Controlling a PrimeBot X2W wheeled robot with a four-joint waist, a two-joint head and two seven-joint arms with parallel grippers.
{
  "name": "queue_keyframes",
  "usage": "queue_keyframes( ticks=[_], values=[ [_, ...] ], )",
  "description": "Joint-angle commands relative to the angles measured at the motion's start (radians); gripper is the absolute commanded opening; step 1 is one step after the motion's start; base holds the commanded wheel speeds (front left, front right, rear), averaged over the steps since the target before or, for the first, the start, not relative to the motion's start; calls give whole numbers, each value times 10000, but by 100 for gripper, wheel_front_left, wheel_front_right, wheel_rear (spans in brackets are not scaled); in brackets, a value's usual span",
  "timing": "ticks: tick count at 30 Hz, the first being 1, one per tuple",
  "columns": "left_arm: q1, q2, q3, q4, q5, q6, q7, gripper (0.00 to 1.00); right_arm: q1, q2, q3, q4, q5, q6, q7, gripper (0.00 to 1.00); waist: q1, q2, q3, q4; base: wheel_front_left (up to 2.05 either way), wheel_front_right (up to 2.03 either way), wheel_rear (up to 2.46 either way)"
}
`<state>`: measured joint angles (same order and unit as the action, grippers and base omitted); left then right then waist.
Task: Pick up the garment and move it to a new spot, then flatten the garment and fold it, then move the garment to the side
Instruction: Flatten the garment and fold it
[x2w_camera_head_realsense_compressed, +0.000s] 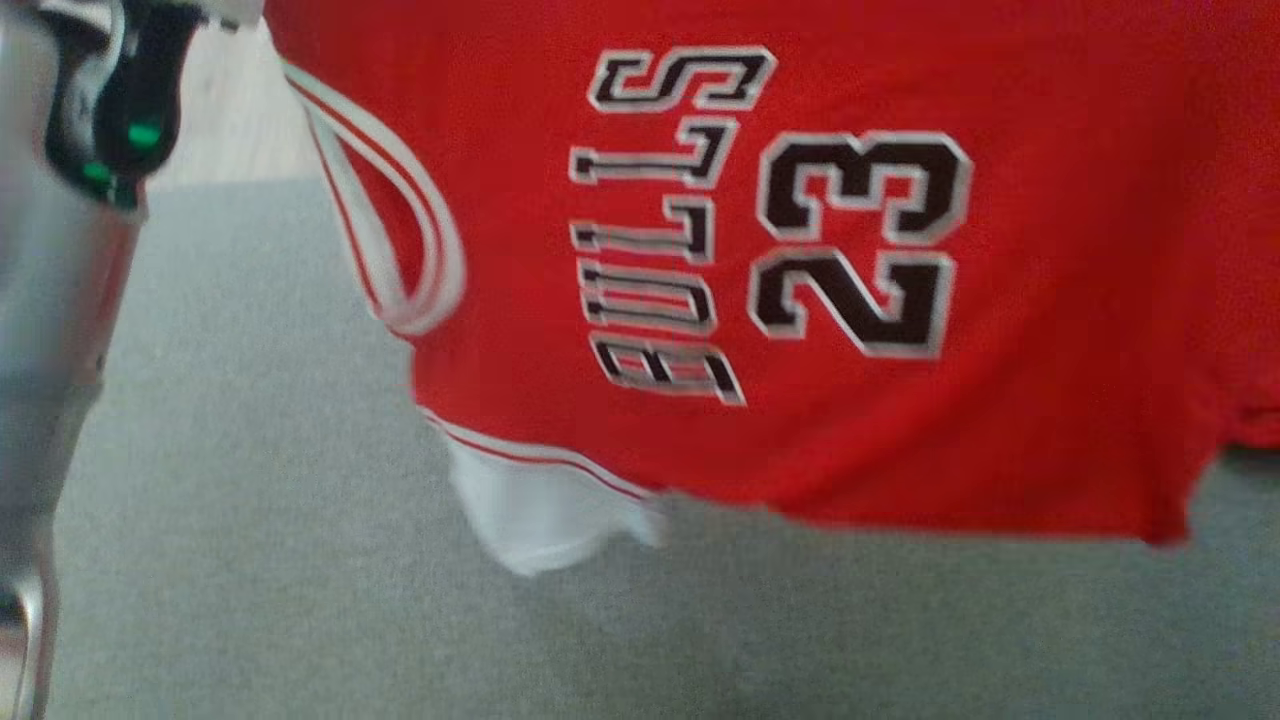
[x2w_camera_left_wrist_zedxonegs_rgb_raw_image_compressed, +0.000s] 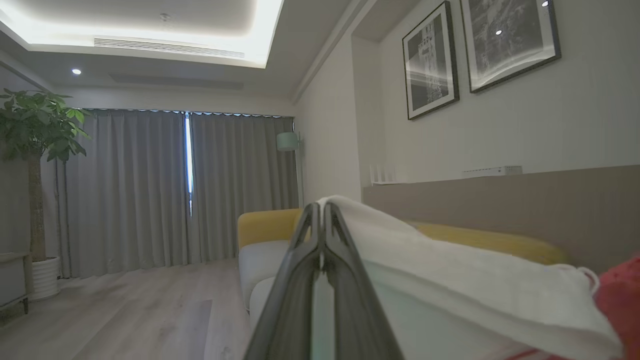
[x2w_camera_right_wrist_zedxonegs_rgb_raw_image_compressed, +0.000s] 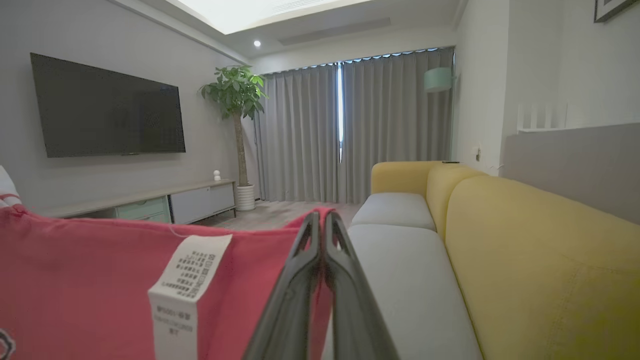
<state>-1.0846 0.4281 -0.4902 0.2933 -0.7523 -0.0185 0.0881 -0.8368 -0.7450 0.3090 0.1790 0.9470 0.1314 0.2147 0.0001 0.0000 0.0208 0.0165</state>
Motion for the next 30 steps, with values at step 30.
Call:
queue_keyframes(
  ticks=[30],
  values=[
    [1505, -337, -501, 2857, 562, -1100, -3488, 0, -823, -353, 4184, 3271, 583, -7, -4430, 0, -1, 0, 3257, 620, 0, 0, 0]
  ],
)
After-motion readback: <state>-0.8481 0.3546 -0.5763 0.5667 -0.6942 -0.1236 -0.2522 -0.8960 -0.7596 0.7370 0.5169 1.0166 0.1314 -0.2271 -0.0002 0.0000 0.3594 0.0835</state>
